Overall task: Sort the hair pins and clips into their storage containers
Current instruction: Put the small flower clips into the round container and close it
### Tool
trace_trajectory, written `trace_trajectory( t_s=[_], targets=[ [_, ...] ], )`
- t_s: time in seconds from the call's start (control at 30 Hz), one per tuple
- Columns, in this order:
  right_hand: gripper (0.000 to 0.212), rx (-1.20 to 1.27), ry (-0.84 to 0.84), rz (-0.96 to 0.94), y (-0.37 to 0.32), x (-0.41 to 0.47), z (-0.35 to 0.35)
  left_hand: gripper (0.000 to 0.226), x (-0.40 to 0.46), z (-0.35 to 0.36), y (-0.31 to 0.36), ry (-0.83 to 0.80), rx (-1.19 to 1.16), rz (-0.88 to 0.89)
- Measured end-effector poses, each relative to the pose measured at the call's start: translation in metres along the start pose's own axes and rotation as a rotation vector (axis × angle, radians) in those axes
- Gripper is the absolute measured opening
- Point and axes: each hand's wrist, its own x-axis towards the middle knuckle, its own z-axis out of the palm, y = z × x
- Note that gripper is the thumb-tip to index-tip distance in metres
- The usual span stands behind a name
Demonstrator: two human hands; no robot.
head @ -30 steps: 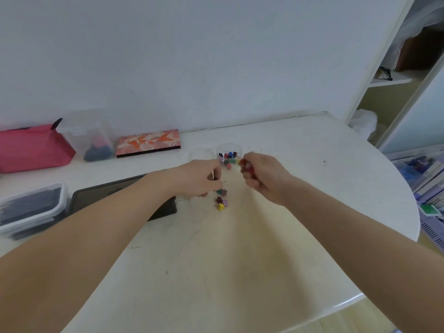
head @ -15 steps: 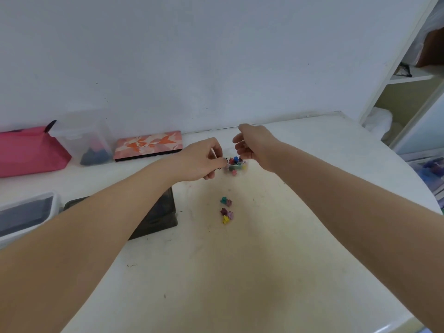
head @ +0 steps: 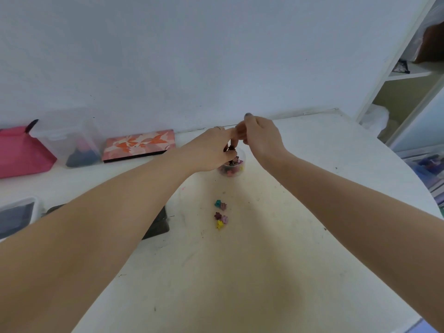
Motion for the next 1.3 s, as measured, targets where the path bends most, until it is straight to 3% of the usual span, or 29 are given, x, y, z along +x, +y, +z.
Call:
trace_trajectory(
  t_s=[0.17,0.3,0.37,0.53,0.7,0.9,1.1,1.3],
  targets=[
    [0.027,-0.124,0.017,-0.069,0.014,-0.017,-0.012,0.019,-0.003,0.002,-0.003,-0.078,0.121,-0.017],
    [0.018,-0.215,-0.025,-0.116,0.02,-0.034,-0.025,0.023,-0.031,-0.011,0.002,0.007,0.056,-0.044],
    [0.014,-0.302,-0.165,-0.11,0.023,-0.043,-0.025,0.017,-0.052,-0.016,0.006,0.014,0.098,-0.021],
    [0.033,-0.644,-0.594,-0.136,0.028,-0.07,-0.007,0.053,-0.105,-0.006,0.031,-0.335,0.251,-0.137],
    [0.042,-0.697,-0.72,-0.245,0.023,-0.087,0.002,0.054,-0.12,0.027,0.03,-0.275,0.276,-0.185],
    [0.033,-0.764,-0.716,-0.336,0.029,-0.089,-0.004,0.049,-0.124,0.044,0.031,-0.186,0.309,-0.184],
    [0.014,-0.811,-0.648,-0.399,0.028,-0.092,-0.011,0.016,-0.124,0.04,0.029,-0.213,0.259,-0.12],
    [0.016,-0.839,-0.636,-0.377,0.029,-0.091,-0.011,0.028,-0.12,0.041,0.031,-0.204,0.208,-0.145]
  ],
)
